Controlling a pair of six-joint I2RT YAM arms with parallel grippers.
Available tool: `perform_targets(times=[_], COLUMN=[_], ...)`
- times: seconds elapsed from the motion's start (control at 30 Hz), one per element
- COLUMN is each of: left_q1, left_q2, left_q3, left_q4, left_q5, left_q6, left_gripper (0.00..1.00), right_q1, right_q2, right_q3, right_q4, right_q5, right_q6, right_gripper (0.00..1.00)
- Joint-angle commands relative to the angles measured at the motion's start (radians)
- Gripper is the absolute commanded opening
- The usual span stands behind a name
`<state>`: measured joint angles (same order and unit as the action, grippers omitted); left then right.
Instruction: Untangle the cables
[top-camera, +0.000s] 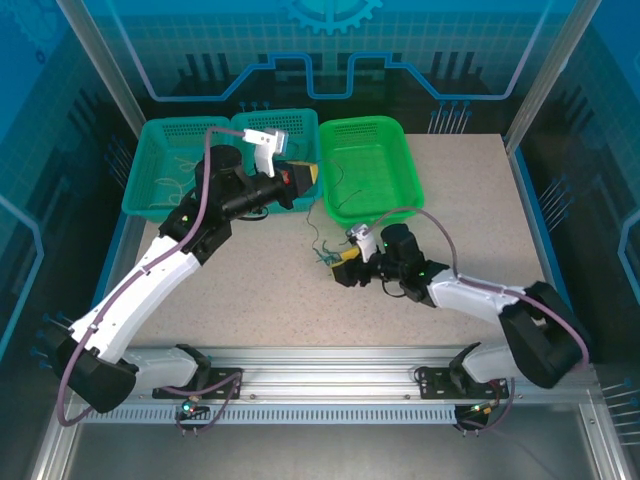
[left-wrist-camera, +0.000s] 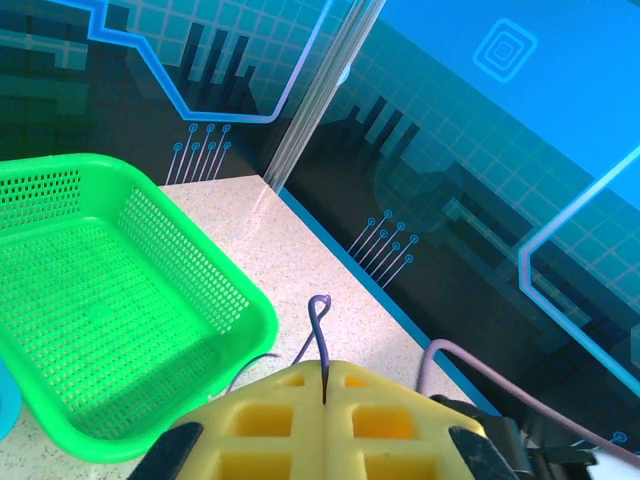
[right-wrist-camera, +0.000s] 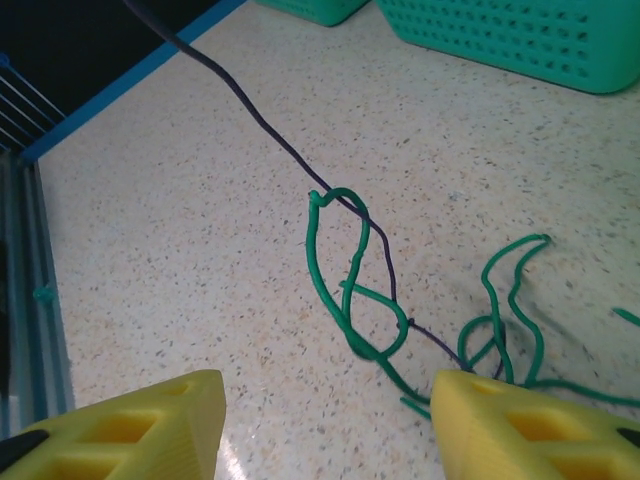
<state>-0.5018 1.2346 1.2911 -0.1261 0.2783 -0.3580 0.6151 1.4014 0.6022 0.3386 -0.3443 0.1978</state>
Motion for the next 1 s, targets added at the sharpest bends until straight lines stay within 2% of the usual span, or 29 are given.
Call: perform_targets(times=[0.0, 0.07, 0.13, 0.2, 0.27, 0.33, 0.4, 0.6, 0.7, 0.87, 0.97], left_q1=[0.001, 0.000, 0.002, 0.002, 0.003, 0.020, 0.079, 0.311, 0.386, 0.414, 0.416], left_q2=[-0.033, -0.040, -0.048, -0.056, -0.065, -0.088, -0.125, -0.286, -0.326, -0.308, -0.280], left_q3=[-0.011, -0.012, -0.012, -0.001, 0.017, 0.024, 0.003, -0.118, -0.125, -0.096, -0.066], left_q4=[0.010, 0.001, -0.012, -0.050, -0.113, -0.182, -0.229, -0.284, -0.311, -0.289, -0.238], left_q5=[0.009, 0.000, -0.015, -0.042, -0.115, -0.212, -0.256, -0.245, -0.230, -0.147, -0.110], left_q6=[0.012, 0.018, 0.025, 0.040, 0.065, 0.075, 0.041, -0.028, -0.024, -0.024, -0.038], left_gripper=[0.00, 0.00, 0.00, 0.00, 0.00, 0.00, 0.00, 0.00, 0.00, 0.00, 0.00], right_q1=[0.028, 0.038, 0.040, 0.039, 0.024, -0.014, -0.078, -0.297, -0.412, -0.496, -0.516], right_q2=[0.089, 0.143, 0.165, 0.138, 0.083, 0.015, -0.068, -0.302, -0.379, -0.397, -0.383], right_q3=[0.065, 0.103, 0.120, 0.099, 0.059, 0.016, -0.029, -0.114, -0.110, -0.069, -0.050], right_q4=[0.095, 0.083, 0.065, 0.069, 0.061, 0.016, -0.074, -0.401, -0.553, -0.676, -0.680], right_q5=[0.026, 0.055, 0.093, 0.145, 0.203, 0.271, 0.326, 0.425, 0.451, 0.503, 0.455], right_q6=[-0.048, -0.045, -0.039, -0.025, 0.007, 0.076, 0.181, 0.438, 0.521, 0.558, 0.549], right_gripper=[0.55, 0.48, 0.30, 0.08, 0.00, 0.00, 0.00, 0.00, 0.00, 0.00, 0.00])
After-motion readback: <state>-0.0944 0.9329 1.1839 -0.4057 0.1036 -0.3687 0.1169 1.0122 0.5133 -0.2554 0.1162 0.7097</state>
